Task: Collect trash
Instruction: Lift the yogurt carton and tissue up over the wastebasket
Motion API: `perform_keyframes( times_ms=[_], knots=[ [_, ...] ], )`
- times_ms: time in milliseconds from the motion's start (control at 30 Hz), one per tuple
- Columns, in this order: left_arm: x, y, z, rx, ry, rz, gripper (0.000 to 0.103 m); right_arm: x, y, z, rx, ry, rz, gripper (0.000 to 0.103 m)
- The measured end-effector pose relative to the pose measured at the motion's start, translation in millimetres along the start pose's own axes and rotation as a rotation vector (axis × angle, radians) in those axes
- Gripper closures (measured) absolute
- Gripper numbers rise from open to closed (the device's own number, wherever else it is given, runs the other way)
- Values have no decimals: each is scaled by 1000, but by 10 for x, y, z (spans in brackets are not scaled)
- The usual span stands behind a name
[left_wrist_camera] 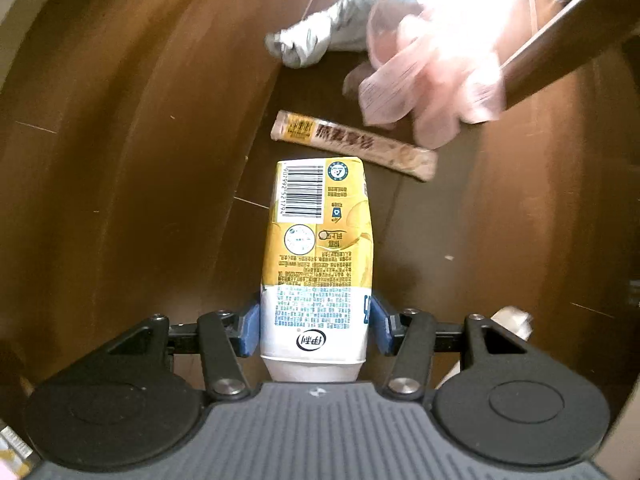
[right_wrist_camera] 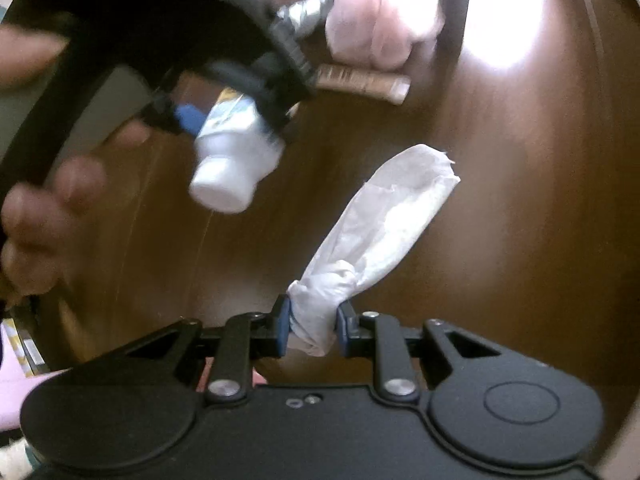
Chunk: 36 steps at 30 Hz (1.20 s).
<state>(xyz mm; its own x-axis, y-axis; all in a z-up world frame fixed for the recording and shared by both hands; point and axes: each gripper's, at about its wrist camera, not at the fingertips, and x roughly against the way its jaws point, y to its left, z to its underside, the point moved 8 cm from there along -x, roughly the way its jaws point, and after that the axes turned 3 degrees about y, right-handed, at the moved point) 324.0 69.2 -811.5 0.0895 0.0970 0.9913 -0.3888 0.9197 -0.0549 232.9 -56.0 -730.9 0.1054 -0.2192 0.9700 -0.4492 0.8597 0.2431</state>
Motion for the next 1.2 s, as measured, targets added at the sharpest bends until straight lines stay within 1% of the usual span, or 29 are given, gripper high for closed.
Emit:
perform_keyframes(
  times_ms=[133,200,267,400,600,700,767,833,900,1033,1200],
  knots=[
    [601,-114,94,13,-17,17,50,616,-114,-145,18,-53,33,81],
    [976,-192,133,11,-38,29,50,978,-162,-225,23,-83,40,81],
    [1318,-260,146,4,-54,33,50,1345,-185,-308,31,-110,37,81],
    [2126,-406,199,-21,-97,46,50,2125,-121,-381,89,-170,6,81],
    [3138,-585,243,-50,-154,71,50,3200,12,-520,126,-244,-9,81],
    [3578,-644,284,-71,-170,57,50,3592,119,-526,150,-261,-14,81],
    [3892,-687,323,-84,-185,70,50,3836,162,-535,156,-269,-24,81],
    [4185,-717,353,-100,-204,67,50,4070,203,-540,164,-286,-35,81],
    [4445,-731,369,-112,-220,69,50,4350,279,-631,189,-303,-27,81],
    [4896,-744,368,-128,-263,86,50,4784,400,-771,262,-350,0,81],
    [5414,-768,295,-143,-328,114,50,5326,541,-991,325,-428,30,81]
  ],
)
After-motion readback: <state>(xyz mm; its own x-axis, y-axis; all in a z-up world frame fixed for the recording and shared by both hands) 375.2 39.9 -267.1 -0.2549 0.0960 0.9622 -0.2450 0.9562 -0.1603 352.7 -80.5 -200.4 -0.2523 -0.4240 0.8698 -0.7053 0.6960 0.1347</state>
